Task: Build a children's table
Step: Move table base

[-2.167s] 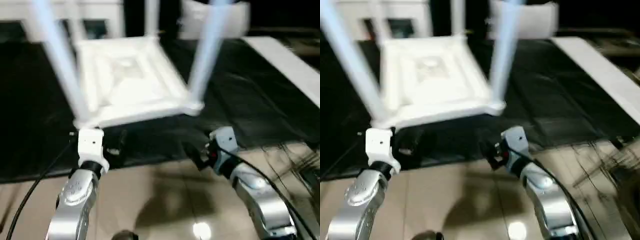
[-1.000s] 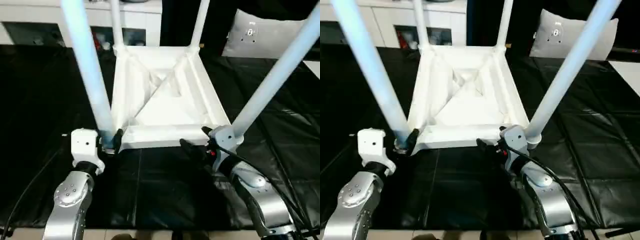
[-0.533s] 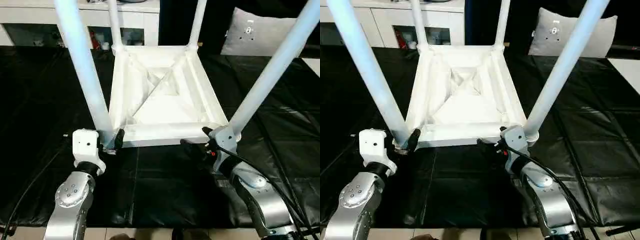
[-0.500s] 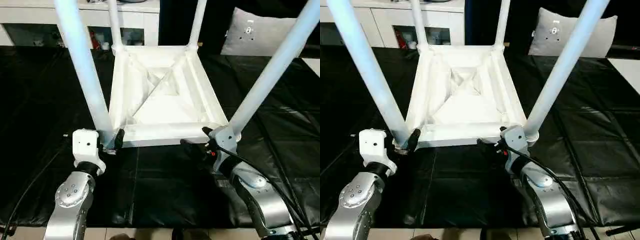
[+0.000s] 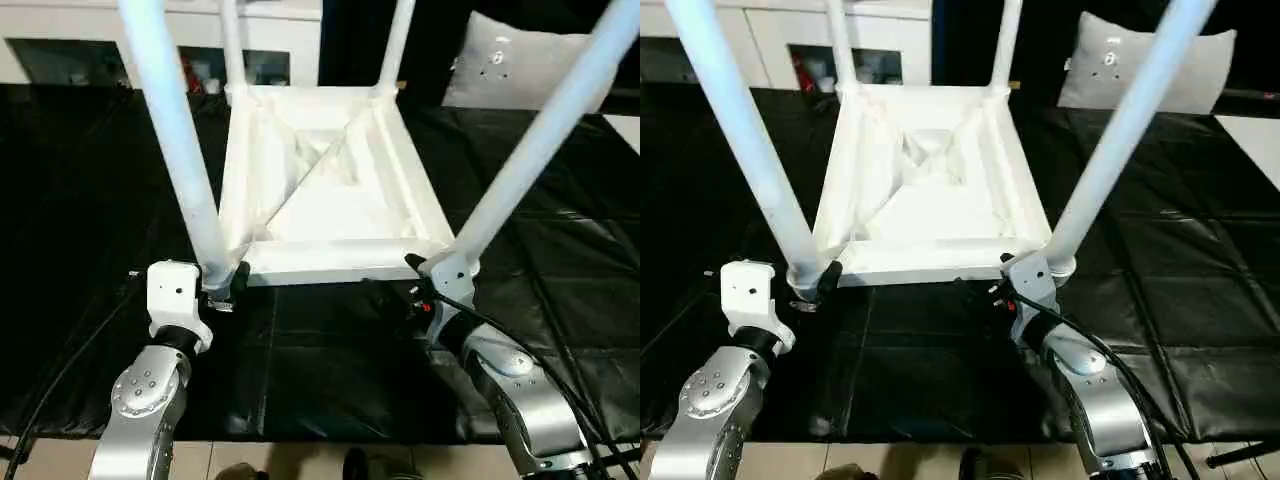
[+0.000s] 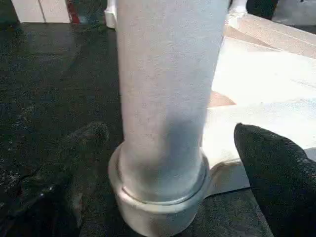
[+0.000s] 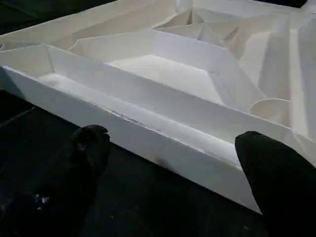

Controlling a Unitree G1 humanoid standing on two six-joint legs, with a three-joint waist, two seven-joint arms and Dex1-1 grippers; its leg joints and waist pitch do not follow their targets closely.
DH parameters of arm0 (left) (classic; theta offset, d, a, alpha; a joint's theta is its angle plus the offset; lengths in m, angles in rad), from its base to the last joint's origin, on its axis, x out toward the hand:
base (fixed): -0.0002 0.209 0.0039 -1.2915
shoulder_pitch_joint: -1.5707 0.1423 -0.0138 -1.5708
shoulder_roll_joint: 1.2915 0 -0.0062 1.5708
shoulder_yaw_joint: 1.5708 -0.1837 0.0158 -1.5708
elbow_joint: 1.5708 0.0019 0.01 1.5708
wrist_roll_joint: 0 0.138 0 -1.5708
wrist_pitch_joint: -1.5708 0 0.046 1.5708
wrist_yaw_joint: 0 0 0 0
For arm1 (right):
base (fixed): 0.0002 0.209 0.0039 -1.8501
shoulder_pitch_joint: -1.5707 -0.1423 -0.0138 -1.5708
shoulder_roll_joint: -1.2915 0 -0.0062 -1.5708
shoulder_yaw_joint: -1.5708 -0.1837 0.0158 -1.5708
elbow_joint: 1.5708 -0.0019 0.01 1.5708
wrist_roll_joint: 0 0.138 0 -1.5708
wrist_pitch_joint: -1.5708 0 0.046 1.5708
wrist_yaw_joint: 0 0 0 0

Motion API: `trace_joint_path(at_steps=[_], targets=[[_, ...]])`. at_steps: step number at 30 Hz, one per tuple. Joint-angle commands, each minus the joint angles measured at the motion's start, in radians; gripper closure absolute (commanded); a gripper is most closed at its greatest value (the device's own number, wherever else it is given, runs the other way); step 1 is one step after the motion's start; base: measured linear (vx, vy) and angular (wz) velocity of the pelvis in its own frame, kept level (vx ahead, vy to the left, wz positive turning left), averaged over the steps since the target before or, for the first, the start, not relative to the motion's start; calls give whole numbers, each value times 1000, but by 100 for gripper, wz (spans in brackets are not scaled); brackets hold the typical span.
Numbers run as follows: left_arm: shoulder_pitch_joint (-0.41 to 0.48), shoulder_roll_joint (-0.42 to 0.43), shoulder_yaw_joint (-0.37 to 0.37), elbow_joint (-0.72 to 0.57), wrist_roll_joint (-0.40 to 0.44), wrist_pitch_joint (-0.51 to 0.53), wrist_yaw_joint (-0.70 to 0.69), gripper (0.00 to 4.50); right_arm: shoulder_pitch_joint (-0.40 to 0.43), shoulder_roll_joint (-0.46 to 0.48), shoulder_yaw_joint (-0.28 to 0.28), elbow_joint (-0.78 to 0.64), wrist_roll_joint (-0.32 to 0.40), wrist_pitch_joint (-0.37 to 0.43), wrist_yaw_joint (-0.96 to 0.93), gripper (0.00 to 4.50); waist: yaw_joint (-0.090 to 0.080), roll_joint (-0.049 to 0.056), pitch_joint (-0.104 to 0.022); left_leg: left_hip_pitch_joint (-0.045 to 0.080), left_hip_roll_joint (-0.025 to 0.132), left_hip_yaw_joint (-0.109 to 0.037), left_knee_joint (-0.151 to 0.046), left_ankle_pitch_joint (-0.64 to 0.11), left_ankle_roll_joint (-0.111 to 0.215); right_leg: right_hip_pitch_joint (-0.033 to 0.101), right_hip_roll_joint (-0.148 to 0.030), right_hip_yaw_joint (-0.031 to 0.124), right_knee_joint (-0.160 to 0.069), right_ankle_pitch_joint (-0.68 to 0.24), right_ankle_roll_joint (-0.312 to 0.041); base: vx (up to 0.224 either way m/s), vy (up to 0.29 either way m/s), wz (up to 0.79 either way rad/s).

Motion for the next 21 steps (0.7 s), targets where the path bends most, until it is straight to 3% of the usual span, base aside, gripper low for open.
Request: trace_joint_path(at_steps=[1,2,4,6,7,8,9,10,11,12,13,14,15,16,17,18,19,20,21], targets=[[1,3,-11,-8,12,10,4,4,5,-8,-1,-4,-6,6,-5,0,0,4,-45,-8,101,-45,-117,-264,25,42,-116,70,-77,-559,-71,0,0,0],[1,3,-12,-7,13,9,5,4,5,-9,-1,-2,-7,5,-4,0,1,3,-48,-9,103,-44,-116,-241,30,43,-116,71,-74,-526,-81,0,0,0],[1,2,-12,-6,13,9,5,4,5,-9,1,-1,-8,5,-3,0,6,6,-58,-11,107,-39,-112,-129,58,47,-113,77,-54,-354,-143,0,0,0],[1,2,-12,-5,13,9,5,4,5,-9,1,-1,-9,5,-3,0,8,6,-60,-12,107,-36,-108,-78,77,50,-113,78,-44,-282,-173,0,0,0],[5,2,-15,-4,10,1,-3,4,5,-9,2,0,-9,5,-3,0,10,7,-64,-12,107,-34,-103,-22,106,52,-113,78,-35,-213,-206,0,0,0],[8,1,-17,-4,9,-7,-5,4,4,-10,2,0,-10,5,-2,0,10,6,-67,-18,103,-33,-94,52,130,48,-112,79,-32,-144,-218,0,0,0],[9,3,-19,-4,13,-5,-4,4,4,-10,3,1,-11,5,-2,0,8,2,-82,-29,90,-29,-70,267,213,42,-103,74,-11,56,-249,0,0,0],[8,7,-23,-4,24,7,1,4,4,-9,3,2,-12,5,-2,0,8,0,-107,-39,64,-24,-38,558,332,26,-80,60,15,322,-272,0,0,0],[8,7,-22,-2,26,9,3,4,4,-9,4,2,-13,5,-2,0,6,-5,-122,-47,43,-21,-20,682,388,18,-66,52,22,456,-267,0,0,0],[8,7,-22,-2,26,9,3,4,4,-9,4,2,-13,5,-2,0,10,-2,-134,-52,33,-24,-10,759,422,8,-53,44,32,545,-264,0,0,0],[9,5,-21,-1,24,5,3,4,5,-9,5,2,-14,4,-2,0,9,0,-135,-85,17,-17,-4,668,466,-13,-46,25,0,445,-240,-64,-22,9],[9,5,-21,-1,24,5,3,4,5,-9,5,2,-14,4,-2,0,11,1,-133,-92,19,-16,-10,573,466,-14,-47,18,-24,322,-221,-119,-21,7],[11,5,-20,-1,24,5,1,4,6,-8,6,2,-14,5,-2,0,19,9,-117,-81,34,-9,-20,276,415,-15,-58,5,-87,-106,-166,-119,-21,7],[12,5,-20,-1,25,5,1,4,7,-8,6,2,-14,5,-3,0,11,21,-90,-44,68,-10,-44,-82,290,-11,-63,-19,-121,-561,-78,-139,-6,4],[12,5,-20,0,26,5,1,4,8,-8,6,1,-14,6,-3,0,-1,29,-70,-28,97,-24,-68,-276,207,-5,-57,-41,-115,-695,-12,-138,-14,-7],[12,5,-20,0,26,5,1,4,8,-8,7,1,-15,7,-3,0,-4,43,-50,-22,150,-47,-120,-500,127,6,-35,-56,-63,-703,45,-138,-14,-7],[13,5,-20,1,27,4,0,4,8,-8,7,1,-15,7,-4,0,46,36,-13,-86,183,1,-245,-810,6,46,-1,-38,202,-284,-5,-170,-38,-2],[13,5,-20,2,27,4,1,4,8,-7,7,0,-15,7,-4,0,74,34,-12,-89,203,14,-265,-848,8,59,-6,-14,250,-298,2,-130,-102,14],[12,6,-20,3,28,4,1,4,8,-7,8,0,-16,8,-4,0,100,12,-29,-52,175,47,-199,-710,-5,55,-37,92,237,-505,32,-130,-102,14]])
